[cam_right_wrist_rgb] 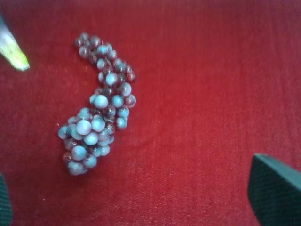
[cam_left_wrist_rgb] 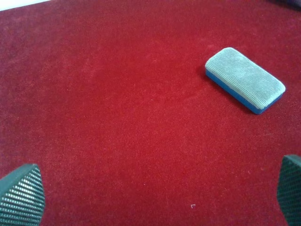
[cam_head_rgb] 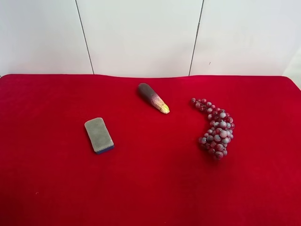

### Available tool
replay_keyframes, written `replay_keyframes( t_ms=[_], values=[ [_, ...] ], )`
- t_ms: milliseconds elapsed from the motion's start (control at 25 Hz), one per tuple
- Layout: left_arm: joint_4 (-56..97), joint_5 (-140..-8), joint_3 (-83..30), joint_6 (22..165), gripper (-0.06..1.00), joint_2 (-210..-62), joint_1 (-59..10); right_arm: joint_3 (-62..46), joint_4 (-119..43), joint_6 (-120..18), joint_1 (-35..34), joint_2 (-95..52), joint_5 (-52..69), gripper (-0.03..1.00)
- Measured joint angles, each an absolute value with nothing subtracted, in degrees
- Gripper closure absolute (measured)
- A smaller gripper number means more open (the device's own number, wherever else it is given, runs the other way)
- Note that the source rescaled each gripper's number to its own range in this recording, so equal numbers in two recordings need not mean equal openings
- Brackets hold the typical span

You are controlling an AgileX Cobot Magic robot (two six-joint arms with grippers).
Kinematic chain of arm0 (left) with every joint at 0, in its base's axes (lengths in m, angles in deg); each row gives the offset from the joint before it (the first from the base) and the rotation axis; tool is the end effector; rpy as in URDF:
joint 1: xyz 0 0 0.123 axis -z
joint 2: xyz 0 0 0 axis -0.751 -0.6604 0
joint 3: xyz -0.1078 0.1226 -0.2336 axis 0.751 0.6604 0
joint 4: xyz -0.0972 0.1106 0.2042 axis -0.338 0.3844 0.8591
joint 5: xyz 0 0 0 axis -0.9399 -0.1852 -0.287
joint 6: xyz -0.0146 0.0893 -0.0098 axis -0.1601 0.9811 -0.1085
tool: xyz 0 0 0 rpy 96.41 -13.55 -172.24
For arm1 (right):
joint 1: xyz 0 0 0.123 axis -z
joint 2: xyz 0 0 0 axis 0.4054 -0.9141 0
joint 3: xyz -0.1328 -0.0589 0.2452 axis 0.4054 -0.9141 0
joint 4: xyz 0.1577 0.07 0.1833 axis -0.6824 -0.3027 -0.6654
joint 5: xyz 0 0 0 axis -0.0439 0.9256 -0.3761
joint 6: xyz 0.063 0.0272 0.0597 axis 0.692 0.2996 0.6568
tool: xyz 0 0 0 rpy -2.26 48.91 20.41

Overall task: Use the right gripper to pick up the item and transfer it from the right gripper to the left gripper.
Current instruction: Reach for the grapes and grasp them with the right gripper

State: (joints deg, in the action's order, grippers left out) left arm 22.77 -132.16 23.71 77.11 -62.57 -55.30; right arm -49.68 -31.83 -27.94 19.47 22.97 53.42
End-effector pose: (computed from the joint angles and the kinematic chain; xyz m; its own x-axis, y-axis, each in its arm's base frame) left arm -0.0066 -0.0166 0.2798 -0.4316 0.1583 -0.8881 0.1335 0.9848 0.1107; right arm 0.0771 0.0081 0.3208 -0.6312 -0.0329 -0.7749 -0.0846 0.9961 0.0266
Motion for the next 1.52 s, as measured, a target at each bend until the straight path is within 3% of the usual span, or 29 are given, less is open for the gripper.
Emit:
replay_keyframes(
  t_ms=[720,1080,1520],
  values=[
    [22.77,-132.16,23.71,77.11,-0.06,-62.57,-55.30,-49.07,-41.63,-28.95,18.63,-17.79,36.99,-0.03],
    [22.77,-132.16,23.71,77.11,-0.06,-62.57,-55.30,-49.05,-43.52,-23.56,13.93,-30.29,25.79,-0.03],
    [22.77,-132.16,23.71,77.11,-0.06,-62.56,-55.30,-48.52,-43.75,-20.70,12.99,-39.04,22.50,-0.03]
  ],
)
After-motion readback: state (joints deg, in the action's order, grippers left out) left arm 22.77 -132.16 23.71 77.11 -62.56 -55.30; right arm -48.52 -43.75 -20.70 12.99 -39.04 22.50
